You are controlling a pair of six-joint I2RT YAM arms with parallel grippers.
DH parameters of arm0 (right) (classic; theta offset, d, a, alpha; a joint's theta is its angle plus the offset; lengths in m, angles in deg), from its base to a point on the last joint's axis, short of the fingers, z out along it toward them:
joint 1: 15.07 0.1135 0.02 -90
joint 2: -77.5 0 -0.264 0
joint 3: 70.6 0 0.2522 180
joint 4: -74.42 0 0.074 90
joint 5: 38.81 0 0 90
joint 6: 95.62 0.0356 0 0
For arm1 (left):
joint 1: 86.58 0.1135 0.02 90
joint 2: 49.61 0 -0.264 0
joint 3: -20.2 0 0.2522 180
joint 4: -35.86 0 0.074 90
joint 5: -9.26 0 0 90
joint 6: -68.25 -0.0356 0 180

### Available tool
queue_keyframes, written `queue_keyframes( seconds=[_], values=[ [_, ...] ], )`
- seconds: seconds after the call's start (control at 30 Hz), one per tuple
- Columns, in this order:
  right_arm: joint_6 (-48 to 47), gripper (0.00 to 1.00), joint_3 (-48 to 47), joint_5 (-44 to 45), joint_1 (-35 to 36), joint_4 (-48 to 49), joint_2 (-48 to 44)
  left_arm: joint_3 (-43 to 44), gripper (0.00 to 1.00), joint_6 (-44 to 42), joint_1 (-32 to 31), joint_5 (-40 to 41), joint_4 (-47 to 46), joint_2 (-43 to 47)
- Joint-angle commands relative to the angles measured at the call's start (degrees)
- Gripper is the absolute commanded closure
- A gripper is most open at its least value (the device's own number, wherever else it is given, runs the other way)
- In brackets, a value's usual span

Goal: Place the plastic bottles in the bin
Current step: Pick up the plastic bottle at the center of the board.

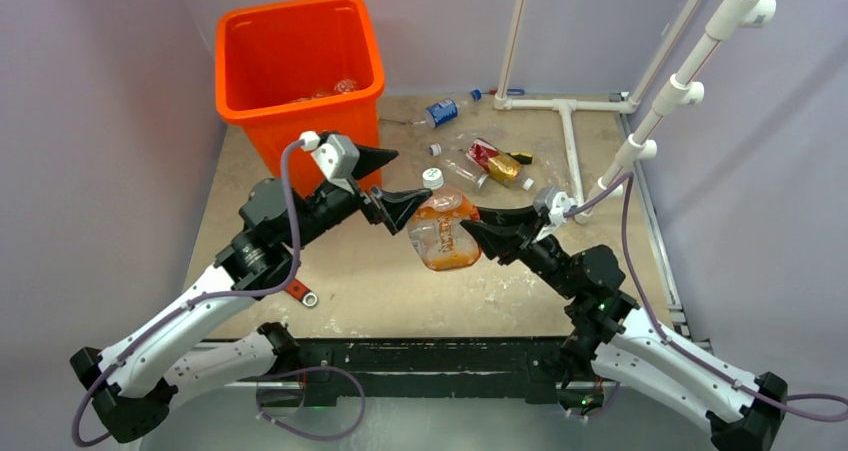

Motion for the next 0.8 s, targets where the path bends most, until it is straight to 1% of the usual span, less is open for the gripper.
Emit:
queue_keyframes(
  seconds=[0.0,0.17,0.37,0.43,0.6,0.77],
  values=[
    [-0.3,1.0,1.1,0.8,0.2,0.7,-1.5,1.3,0.01,5.7,1.7,-9.9,-4.7,-2.5],
    [0.2,1.0,2.4,0.4,0.2,0.4,-2.4,-2.0,0.02,9.9,3.9,-17.0,-11.6,-1.7],
    [-0.3,1.0,4.2,0.4,0.2,3.1,-3.8,-4.6,0.02,11.8,5.0,-22.1,-17.1,-0.3],
    [-0.5,1.0,4.4,0.3,0.2,3.8,-3.5,-5.5,0.03,11.4,5.0,-22.8,-17.9,0.1],
    [-0.6,1.0,5.4,-1.9,0.2,7.2,-2.8,-8.7,0.02,9.4,5.0,-20.8,-20.6,2.1],
    [-1.3,1.0,4.2,-4.5,0.6,9.2,0.1,-9.7,0.03,8.4,5.0,-21.0,-21.0,1.5]
  ],
)
